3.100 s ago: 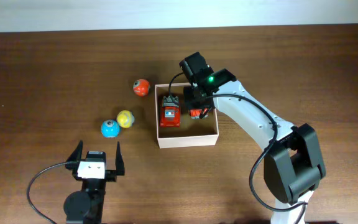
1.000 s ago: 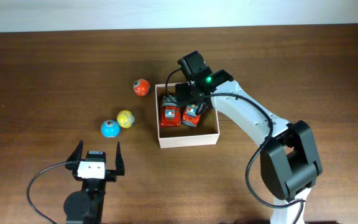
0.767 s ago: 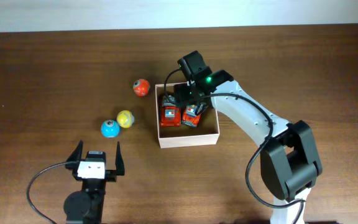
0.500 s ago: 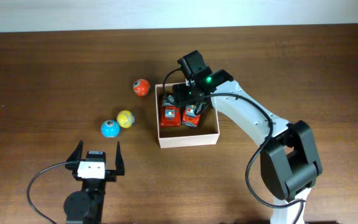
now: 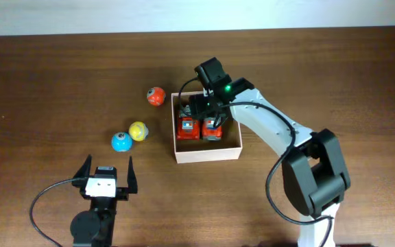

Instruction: Pack container

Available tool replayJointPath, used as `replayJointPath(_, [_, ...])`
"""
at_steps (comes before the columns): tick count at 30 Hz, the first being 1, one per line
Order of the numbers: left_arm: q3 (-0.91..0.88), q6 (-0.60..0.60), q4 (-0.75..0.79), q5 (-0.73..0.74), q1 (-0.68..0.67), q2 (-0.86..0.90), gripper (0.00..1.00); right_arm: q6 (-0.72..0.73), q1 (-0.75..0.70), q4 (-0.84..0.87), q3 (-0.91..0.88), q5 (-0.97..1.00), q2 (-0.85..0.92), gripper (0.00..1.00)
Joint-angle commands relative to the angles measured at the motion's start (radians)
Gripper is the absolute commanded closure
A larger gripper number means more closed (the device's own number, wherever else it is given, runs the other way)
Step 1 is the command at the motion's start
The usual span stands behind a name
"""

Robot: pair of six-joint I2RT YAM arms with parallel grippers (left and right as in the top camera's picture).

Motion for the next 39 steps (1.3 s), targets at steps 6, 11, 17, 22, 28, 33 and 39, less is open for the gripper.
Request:
replayJointPath(6, [-0.004,0.016,-0.002,0.011,0.006,-0.008,0.01,-0.061,0.006,0.031,0.02,-0.045,0.024,0.19])
replayJointPath(11, [-0.004,0.016,-0.002,0.011,0.006,-0.008,0.01,-0.061,-0.006,0.04,0.021,-0.042,0.024,0.19])
replayJointPath(17, [-0.004,0.016,-0.002,0.011,0.006,-0.008,0.01,-0.062,-0.038,0.038,0.021,-0.042,0.024,0.19])
replayJointPath(22, [-0.004,0.016,-0.002,0.011,0.006,-0.008,0.01,-0.086,-0.065,0.023,0.021,-0.042,0.024,0.19])
replayJointPath(28, [-0.004,0.016,-0.002,0.011,0.006,-0.008,0.01,-0.165,-0.072,0.006,0.021,-0.035,0.024,0.19])
replayJointPath(33, [-0.004,0.016,-0.002,0.011,0.006,-0.008,0.01,-0.185,-0.071,0.002,0.021,-0.035,0.024,0.19])
replayJointPath(39, [-0.004,0.016,-0.002,0.011,0.006,-0.008,0.01,-0.193,-0.071,-0.016,0.046,-0.035,0.016,0.23])
